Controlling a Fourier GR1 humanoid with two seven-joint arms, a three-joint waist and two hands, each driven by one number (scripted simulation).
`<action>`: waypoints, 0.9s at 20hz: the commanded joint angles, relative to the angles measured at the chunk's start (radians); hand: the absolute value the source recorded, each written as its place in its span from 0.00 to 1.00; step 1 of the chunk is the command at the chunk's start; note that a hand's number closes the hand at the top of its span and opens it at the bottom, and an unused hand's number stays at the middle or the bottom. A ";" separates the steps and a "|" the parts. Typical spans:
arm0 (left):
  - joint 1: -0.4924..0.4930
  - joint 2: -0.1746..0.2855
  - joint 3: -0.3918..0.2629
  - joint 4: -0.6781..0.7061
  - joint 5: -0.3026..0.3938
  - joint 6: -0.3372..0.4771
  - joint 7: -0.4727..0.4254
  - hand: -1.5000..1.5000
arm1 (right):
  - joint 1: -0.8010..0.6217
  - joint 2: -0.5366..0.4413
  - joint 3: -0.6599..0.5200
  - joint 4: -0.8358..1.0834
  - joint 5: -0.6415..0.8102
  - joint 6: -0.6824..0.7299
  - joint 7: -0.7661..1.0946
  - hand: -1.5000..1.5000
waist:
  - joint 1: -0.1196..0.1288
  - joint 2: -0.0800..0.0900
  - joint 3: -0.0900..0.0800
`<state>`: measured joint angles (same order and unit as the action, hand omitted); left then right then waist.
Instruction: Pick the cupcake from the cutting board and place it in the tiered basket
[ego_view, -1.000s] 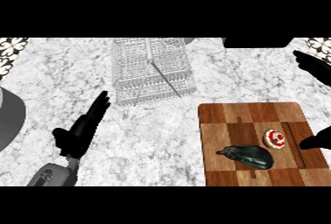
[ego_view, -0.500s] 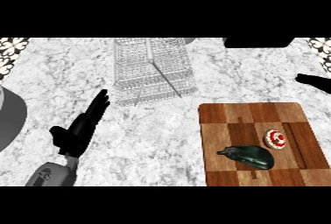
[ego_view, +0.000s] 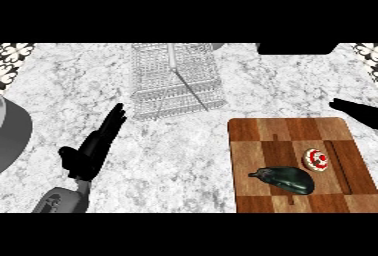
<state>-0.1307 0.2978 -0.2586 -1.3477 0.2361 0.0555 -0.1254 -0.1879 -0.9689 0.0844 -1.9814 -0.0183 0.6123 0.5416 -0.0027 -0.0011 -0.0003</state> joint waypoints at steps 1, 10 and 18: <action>0.007 -0.003 0.006 -0.013 -0.014 -0.009 0.005 0.50 | -0.020 0.027 0.056 0.062 0.181 0.002 0.003 0.00 | 0.013 0.003 0.001; 0.035 -0.018 0.036 -0.098 -0.032 -0.036 0.080 0.50 | 0.054 0.181 0.075 0.170 0.319 0.022 -0.066 0.00 | 0.008 0.001 0.001; -0.018 -0.071 0.074 -0.012 -0.088 -0.053 0.035 0.50 | 0.090 0.299 0.085 0.255 0.516 -0.037 -0.126 0.00 | 0.004 0.001 0.000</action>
<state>-0.1383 0.2247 -0.1998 -1.3406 0.1580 0.0229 -0.1092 -0.1043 -0.7414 0.1435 -1.7709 0.4092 0.6085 0.4055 0.0002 0.0001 0.0001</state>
